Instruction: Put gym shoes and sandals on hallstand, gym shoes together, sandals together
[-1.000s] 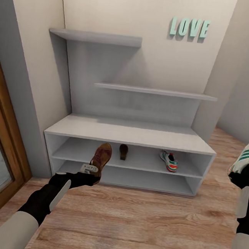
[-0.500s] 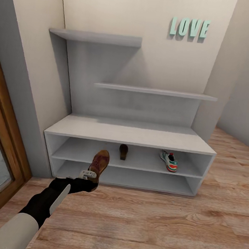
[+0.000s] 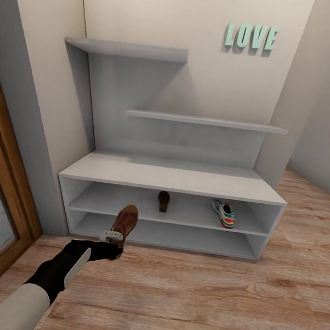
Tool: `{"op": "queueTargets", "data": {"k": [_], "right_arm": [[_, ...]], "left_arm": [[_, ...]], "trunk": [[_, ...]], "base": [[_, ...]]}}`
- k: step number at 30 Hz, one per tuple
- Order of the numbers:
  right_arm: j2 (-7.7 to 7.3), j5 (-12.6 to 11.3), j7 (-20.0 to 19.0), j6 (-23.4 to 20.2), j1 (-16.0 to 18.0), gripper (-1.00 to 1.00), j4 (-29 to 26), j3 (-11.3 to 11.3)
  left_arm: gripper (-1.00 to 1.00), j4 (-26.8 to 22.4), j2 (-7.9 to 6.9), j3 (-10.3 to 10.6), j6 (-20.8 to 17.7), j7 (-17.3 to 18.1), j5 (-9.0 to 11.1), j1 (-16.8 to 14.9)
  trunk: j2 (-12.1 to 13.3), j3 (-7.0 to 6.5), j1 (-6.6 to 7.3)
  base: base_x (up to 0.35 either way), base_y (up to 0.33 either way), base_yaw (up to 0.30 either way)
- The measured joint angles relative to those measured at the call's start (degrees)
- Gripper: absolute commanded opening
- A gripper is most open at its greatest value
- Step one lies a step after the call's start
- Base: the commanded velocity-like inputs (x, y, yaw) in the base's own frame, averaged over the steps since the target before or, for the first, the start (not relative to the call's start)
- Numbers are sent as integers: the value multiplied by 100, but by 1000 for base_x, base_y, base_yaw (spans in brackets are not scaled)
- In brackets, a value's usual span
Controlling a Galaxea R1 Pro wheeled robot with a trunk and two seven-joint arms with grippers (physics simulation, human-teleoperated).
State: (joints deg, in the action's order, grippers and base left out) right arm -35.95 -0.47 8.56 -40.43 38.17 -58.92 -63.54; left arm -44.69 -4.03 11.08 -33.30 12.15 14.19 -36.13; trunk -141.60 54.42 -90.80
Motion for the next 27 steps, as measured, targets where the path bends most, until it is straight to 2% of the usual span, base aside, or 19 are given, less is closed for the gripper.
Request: {"op": "queueTargets", "data": {"k": [4,8,11,22,27], "right_arm": [[0,-6,0,0,0,-100,0,0],[0,-4,0,-1,0,-100,-1,0],[0,-5,0,0,0,-100,0,0],[1,-6,-1,1,0,-100,0,1],[1,-6,-1,1,0,-100,0,1]], "left_arm": [[-100,0,-126,-9,0,2,-10,3],[-100,-3,-161,-81,-1,1,-12,-1],[-100,-3,-189,-141,-7,-5,-10,-4],[-100,2,-181,-157,-2,-61,-16,-8],[-100,15,-146,-148,16,-724,3,-5]], "trunk": [[0,0,0],[-39,24,-22],[-159,94,-88],[-176,438,-117],[-182,595,-130]], "base": [[0,0,0],[0,0,0],[0,0,0],[0,0,0],[0,0,0]]}}
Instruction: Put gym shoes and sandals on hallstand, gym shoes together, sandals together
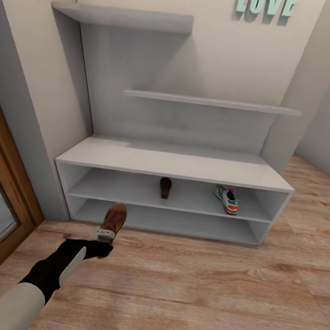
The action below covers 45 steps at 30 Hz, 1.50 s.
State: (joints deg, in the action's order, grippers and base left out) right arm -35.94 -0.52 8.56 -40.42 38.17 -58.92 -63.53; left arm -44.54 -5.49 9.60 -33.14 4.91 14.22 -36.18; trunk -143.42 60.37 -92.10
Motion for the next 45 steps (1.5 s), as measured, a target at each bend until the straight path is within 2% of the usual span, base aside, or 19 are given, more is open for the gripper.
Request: {"op": "queueTargets", "data": {"k": [3,10,13,17,32,40,45], "right_arm": [[0,5,1,0,0,-100,0,0],[0,10,1,0,0,-100,-1,0],[0,15,2,0,1,-100,-1,0],[0,8,2,0,0,-100,0,0],[0,14,7,0,0,-100,-1,0],[0,23,11,0,1,-100,-1,0],[0,23,11,0,1,-100,0,0]], "left_arm": [[-100,4,119,8,11,-323,37,-4],[-100,-9,345,8,17,-450,36,-72],[-100,-15,396,7,21,-456,23,-239],[-100,-12,402,8,24,-457,18,-311],[-100,-4,405,9,42,-459,22,-325],[-100,-3,397,9,237,-464,22,-326],[-100,-3,397,9,290,-465,22,-325]], "trunk": [[-4,93,-8],[-14,289,-25],[-17,336,-30],[-19,388,-36],[-39,850,-75],[-40,863,-74],[-40,864,-71]], "base": [[0,0,0],[0,0,0],[0,0,0],[0,0,0],[0,0,0],[8,0,0],[259,0,0]]}}
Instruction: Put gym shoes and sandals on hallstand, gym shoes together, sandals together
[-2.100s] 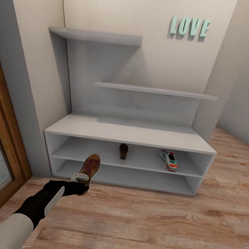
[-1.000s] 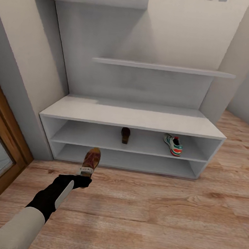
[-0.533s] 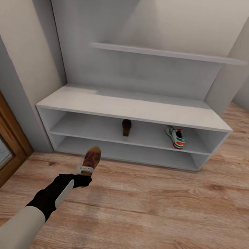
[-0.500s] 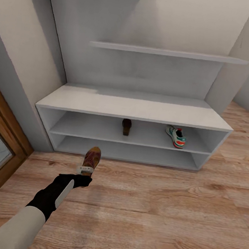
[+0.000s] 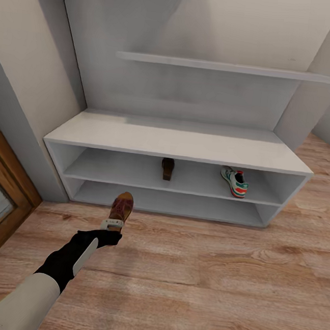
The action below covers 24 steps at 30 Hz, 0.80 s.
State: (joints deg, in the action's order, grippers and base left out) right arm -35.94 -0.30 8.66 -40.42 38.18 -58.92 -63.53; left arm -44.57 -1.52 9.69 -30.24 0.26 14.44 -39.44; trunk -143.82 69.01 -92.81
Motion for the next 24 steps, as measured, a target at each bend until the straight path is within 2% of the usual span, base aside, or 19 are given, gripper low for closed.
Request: {"op": "queueTargets", "data": {"k": [17,21,24], "right_arm": [[8,5,1,5,0,-100,-4,0],[18,-4,-3,8,0,-100,-3,3],[-13,116,31,-8,9,-100,-44,-17]], "left_arm": [[-100,9,4,6,13,0,0,0],[-100,9,1,2,16,0,-1,0],[-100,106,99,104,112,-7,-13,45]], "trunk": [[0,0,0],[0,0,-2],[0,0,-3]], "base": [[338,-16,0],[126,-55,0],[0,0,0]]}}
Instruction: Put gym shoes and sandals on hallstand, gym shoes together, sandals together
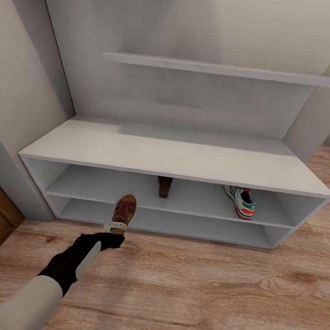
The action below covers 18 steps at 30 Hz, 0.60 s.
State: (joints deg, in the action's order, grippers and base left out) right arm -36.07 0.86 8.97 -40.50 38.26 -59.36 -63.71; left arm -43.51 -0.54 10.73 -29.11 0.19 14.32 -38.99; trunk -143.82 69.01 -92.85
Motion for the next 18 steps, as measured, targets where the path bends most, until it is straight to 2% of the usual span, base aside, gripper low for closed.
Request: {"op": "queueTargets", "data": {"k": [2,8,18], "right_arm": [[2,64,6,1,0,-100,-1,0],[2,251,12,2,0,-100,0,1],[0,551,26,4,-1,-100,-9,2]], "left_arm": [[-100,-63,50,27,67,-3,-2,-5],[-100,-193,43,-15,247,-3,-10,-13],[-100,-164,226,-16,26,-19,-9,-194]], "trunk": [[0,0,0],[0,0,0],[0,0,0]], "base": [[0,0,0],[0,0,0],[0,0,0]]}}
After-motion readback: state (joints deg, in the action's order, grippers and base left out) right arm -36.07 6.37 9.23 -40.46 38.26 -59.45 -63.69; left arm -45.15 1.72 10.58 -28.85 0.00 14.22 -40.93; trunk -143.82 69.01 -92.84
